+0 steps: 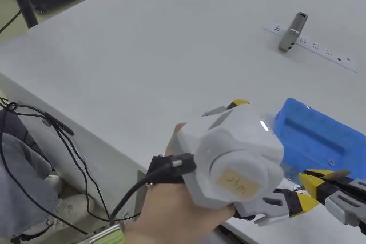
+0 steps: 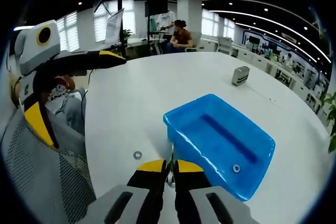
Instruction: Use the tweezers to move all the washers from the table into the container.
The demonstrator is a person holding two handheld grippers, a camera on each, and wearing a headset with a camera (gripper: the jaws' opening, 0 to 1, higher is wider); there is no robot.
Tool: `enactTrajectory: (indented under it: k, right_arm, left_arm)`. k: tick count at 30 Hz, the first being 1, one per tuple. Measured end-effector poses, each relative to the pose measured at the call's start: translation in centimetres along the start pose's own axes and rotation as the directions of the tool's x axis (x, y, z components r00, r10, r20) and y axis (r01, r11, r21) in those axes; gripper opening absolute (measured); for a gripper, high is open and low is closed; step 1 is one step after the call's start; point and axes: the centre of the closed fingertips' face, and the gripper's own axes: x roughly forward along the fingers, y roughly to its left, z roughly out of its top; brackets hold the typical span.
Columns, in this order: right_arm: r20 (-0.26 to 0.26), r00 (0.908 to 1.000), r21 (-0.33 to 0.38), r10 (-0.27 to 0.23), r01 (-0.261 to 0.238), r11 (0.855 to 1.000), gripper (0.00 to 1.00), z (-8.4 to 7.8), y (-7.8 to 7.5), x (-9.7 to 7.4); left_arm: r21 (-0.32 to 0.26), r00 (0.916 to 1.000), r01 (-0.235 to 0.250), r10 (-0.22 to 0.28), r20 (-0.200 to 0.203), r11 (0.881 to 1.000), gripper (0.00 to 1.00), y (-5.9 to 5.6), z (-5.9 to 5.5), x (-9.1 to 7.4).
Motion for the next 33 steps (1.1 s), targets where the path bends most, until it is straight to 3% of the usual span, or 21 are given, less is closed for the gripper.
enactTrajectory:
  k: [2, 4, 6, 12, 20, 27, 30, 33]
  right_arm:
    - [0.012, 0.9999, 0.059, -0.008, 0.007, 0.998, 0.02, 0.1, -0.3, 0.0]
    - [0.021, 0.9996, 0.139, -0.019, 0.016, 0.99, 0.02, 0.0, -0.7, -0.2]
    - [0.02, 0.9995, 0.135, -0.024, 0.021, 0.991, 0.02, -0.2, -1.0, -0.4]
    - [0.036, 0.9991, 0.13, -0.021, 0.016, 0.991, 0.02, 0.9, -1.1, -1.6]
    - [0.132, 0.9912, 0.149, -0.006, -0.014, 0.989, 0.02, 4.9, -2.1, -4.1]
    - [0.193, 0.9796, 0.164, -0.055, 0.023, 0.986, 0.02, 7.5, -5.2, -4.6]
    - [0.16, 0.982, 0.183, -0.1, 0.07, 0.981, 0.02, 6.9, -7.0, -3.8]
    - [0.131, 0.9845, 0.223, -0.117, 0.086, 0.971, 0.03, 6.1, -8.2, -2.8]
  left_arm:
    - [-0.008, 0.9998, 0.007, -0.007, 0.018, 1.0, 0.99, -0.1, 0.3, -0.1]
    - [-0.019, 0.9978, 0.015, -0.014, 0.064, 1.0, 0.99, -0.2, 1.2, -0.2]
    - [-0.023, 0.997, 0.017, -0.016, 0.076, 1.0, 0.99, -0.3, 1.4, -0.3]
    - [-0.011, 0.999, 0.013, -0.012, 0.043, 1.0, 0.99, -0.2, 0.8, -0.2]
    - [-0.011, 0.9987, 0.019, -0.019, 0.048, 1.0, 0.99, -0.3, 0.9, -0.1]
    - [-0.006, 0.9991, 0.019, -0.018, 0.037, 1.0, 0.99, -0.3, 0.8, -0.1]
    - [-0.006, 0.9994, 0.019, -0.019, 0.029, 1.0, 0.99, -0.3, 0.6, 0.0]
    - [-0.006, 0.9992, 0.022, -0.022, 0.033, 1.0, 0.99, -0.4, 0.7, -0.1]
